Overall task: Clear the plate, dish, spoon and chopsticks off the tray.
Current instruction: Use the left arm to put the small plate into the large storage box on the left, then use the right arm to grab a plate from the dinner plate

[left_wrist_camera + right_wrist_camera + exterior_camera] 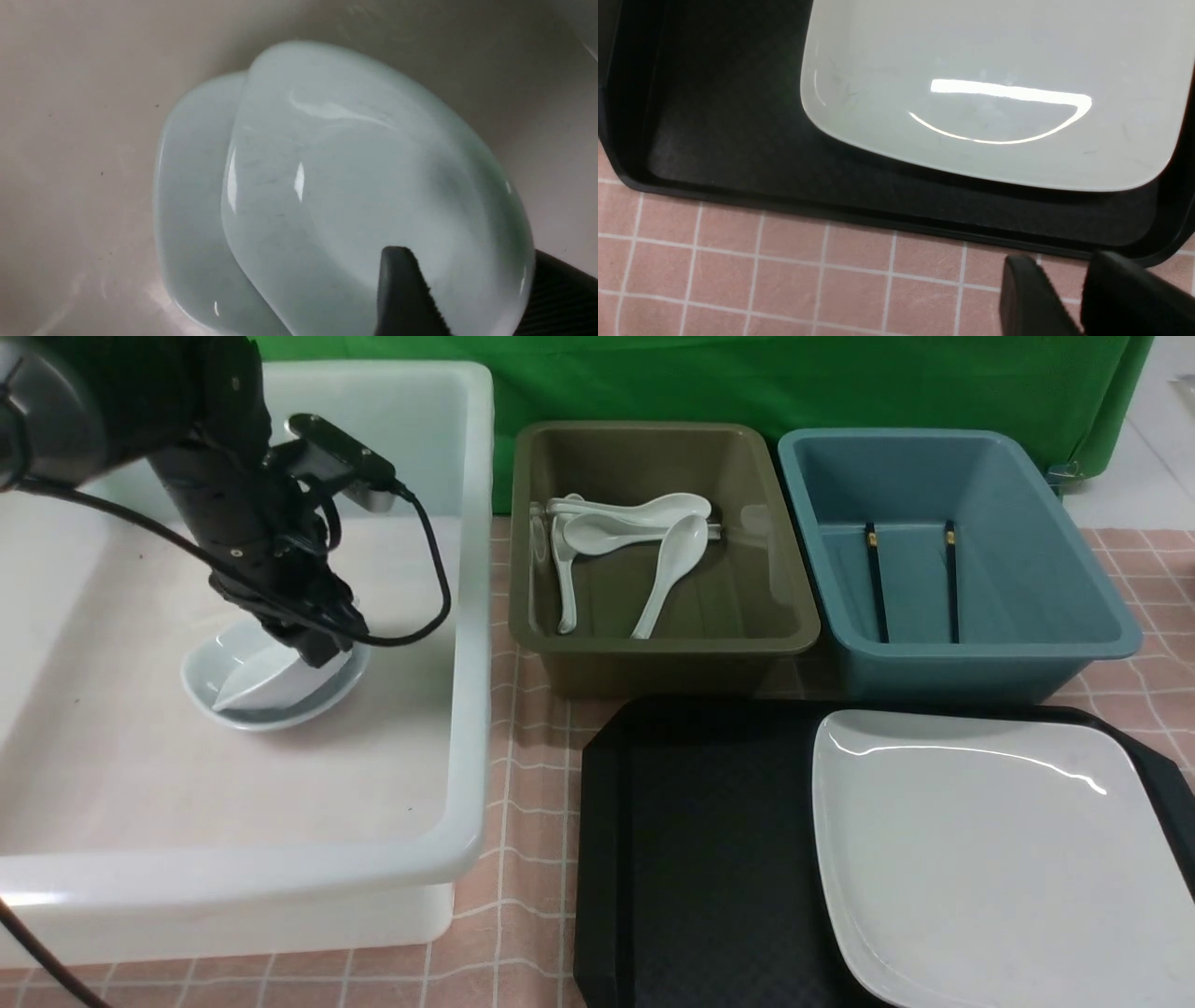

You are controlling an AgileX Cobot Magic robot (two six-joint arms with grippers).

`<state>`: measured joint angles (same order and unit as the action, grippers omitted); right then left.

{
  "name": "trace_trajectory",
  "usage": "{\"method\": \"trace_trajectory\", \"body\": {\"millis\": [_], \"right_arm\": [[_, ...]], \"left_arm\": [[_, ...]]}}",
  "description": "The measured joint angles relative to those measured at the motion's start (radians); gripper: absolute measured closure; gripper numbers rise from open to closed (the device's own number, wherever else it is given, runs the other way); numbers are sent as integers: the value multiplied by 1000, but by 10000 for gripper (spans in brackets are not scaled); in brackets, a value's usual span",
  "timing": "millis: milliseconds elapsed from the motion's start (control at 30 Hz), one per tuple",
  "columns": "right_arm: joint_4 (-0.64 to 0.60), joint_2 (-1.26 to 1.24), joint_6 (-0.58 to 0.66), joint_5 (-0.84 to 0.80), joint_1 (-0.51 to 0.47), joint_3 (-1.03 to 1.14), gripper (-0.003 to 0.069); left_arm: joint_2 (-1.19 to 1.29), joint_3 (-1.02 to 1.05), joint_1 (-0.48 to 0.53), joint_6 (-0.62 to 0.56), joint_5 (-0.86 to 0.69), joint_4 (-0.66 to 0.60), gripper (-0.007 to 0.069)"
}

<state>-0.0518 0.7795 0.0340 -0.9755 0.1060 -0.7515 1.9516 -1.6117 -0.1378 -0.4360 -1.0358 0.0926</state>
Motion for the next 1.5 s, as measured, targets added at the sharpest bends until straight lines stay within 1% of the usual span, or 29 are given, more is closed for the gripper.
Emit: {"method": "trace_trajectory", "body": {"millis": [33, 100, 167, 267, 500, 533, 633, 700, 833, 900, 933, 1000, 1067, 1133, 1233, 1267, 1300, 1367, 1400, 1433, 1467, 1500], "right_arm": [[0, 0, 0, 0, 0, 0, 419], [0, 0, 0, 0, 0, 0, 419], [0, 0, 0, 0, 0, 0, 419], [0, 0, 0, 0, 0, 0, 419], [0, 0, 0, 0, 0, 0, 419], [0, 0, 0, 0, 0, 0, 419], [0, 0, 0, 0, 0, 0, 419], [0, 0, 0, 0, 0, 0, 419], [0, 0, 0, 0, 0, 0, 419], [0, 0, 0, 0, 0, 0, 419], [0, 0, 0, 0, 0, 0, 419], [0, 0, 0, 0, 0, 0, 419], [0, 0, 0, 0, 0, 0, 419], [0, 0, 0, 0, 0, 0, 419], [0, 0, 0, 0, 0, 0, 419], [0, 0, 0, 0, 0, 0, 419], [0, 0, 0, 0, 0, 0, 419], [0, 0, 0, 0, 0, 0, 419], [0, 0, 0, 0, 0, 0, 419], [0, 0, 0, 0, 0, 0, 419], [0, 0, 0, 0, 0, 0, 419], [0, 0, 0, 0, 0, 0, 419]], "left_arm": [[-8, -9, 0, 24, -25, 21, 273], [-20, -27, 7, 62, -47, 36, 225], [-34, -46, 19, 90, -56, 43, 193], [-53, -66, 48, 110, -64, 43, 172], [-60, -70, 138, 133, -77, -18, 165], [-60, -70, 166, 134, -58, -40, 165], [-60, -70, 195, 134, -21, -63, 165], [-50, -70, 225, 130, 32, -101, 165], [-12, -70, 245, 134, 75, -152, 165], [40, -70, 261, 187, 88, -213, 165], [40, -70, 263, 187, 88, -213, 165], [86, -70, 276, 262, 96, -242, 165], [120, -70, 288, 289, 107, -245, 165], [139, -70, 293, 279, 114, -244, 165], [166, -70, 295, 204, 130, -273, 165], [167, -70, 295, 199, 130, -278, 165], [180, -70, 295, 150, 127, -331, 165], [187, -70, 295, 122, 114, -368, 167], [199, -70, 297, 78, 42, -443, 179], [201, -70, 297, 74, 32, -458, 183], [211, -70, 297, 49, -47, -503, 199], [216, -70, 297, 44, -90, -518, 207]]}}
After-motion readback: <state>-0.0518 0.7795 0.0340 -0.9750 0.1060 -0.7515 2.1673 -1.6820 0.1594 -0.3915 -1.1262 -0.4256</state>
